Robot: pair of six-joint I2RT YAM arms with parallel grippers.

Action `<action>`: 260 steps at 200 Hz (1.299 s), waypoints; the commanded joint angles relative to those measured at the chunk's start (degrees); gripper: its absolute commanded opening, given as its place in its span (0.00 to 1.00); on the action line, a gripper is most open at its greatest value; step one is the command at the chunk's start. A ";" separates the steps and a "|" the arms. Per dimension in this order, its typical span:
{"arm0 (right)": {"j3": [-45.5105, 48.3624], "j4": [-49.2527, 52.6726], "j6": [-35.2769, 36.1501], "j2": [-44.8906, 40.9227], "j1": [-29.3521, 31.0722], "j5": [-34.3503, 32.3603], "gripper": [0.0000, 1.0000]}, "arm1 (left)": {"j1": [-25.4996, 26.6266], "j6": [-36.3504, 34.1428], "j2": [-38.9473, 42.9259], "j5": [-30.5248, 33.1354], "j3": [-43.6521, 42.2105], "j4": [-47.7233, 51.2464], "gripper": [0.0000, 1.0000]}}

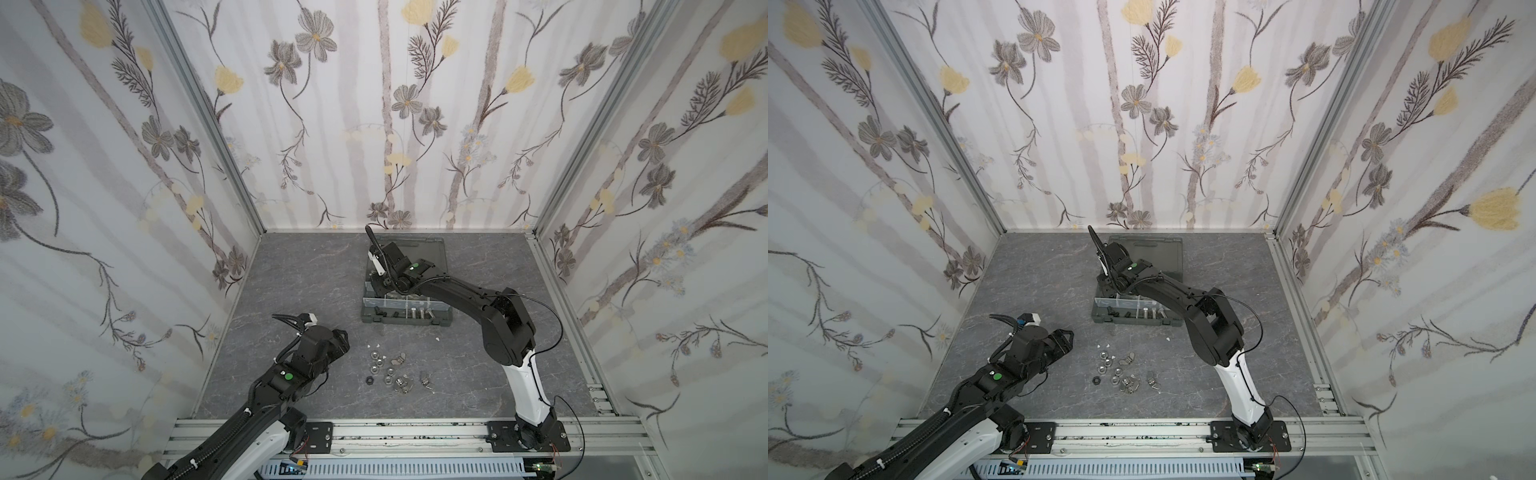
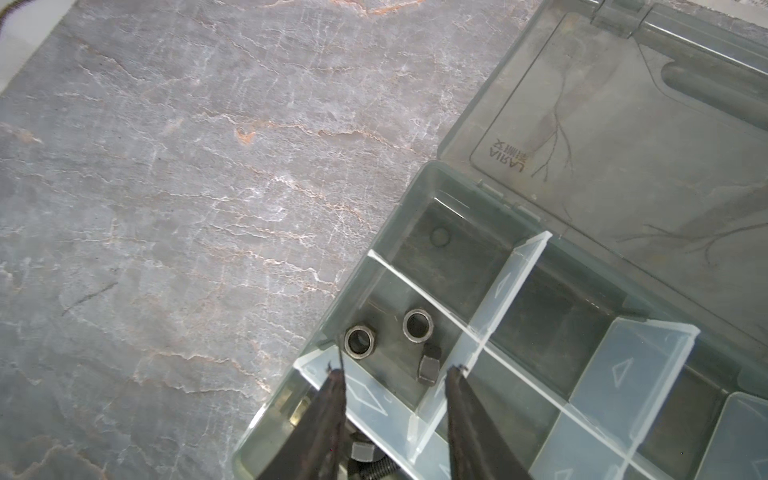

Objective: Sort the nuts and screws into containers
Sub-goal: 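Lower the black nut into the compartment and open the right gripper, then withdraw the right gripper from the box while the left gripper reaches toward a black nut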

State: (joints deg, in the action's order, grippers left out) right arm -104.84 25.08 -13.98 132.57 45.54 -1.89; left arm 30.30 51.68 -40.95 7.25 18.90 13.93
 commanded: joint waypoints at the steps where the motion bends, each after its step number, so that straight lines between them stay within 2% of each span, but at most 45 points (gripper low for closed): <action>1: -0.01 -1.88 -0.44 -1.67 -0.01 0.77 0.41 | -0.04 -0.08 -0.38 -0.33 0.02 -0.57 0.67; 108: 11.92 -6.62 -1.31 -12.03 -0.18 1.39 0.42 | 2.79 -1.93 -6.04 -0.24 3.49 -0.57 0.62; 195: 28.81 -12.62 -4.35 -24.12 -1.24 1.67 0.42 | 16.15 -2.72 -15.18 3.78 7.98 0.07 0.58; 260: 41.76 -15.59 -6.50 -34.25 -2.89 0.84 0.43 | 25.10 -0.58 -20.38 8.40 13.53 10.52 0.57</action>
State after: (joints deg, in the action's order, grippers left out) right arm -65.82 13.08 -19.03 100.51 43.07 -0.43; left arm 53.15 49.47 -60.69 12.64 31.27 19.40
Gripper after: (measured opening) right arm 0.429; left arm 0.568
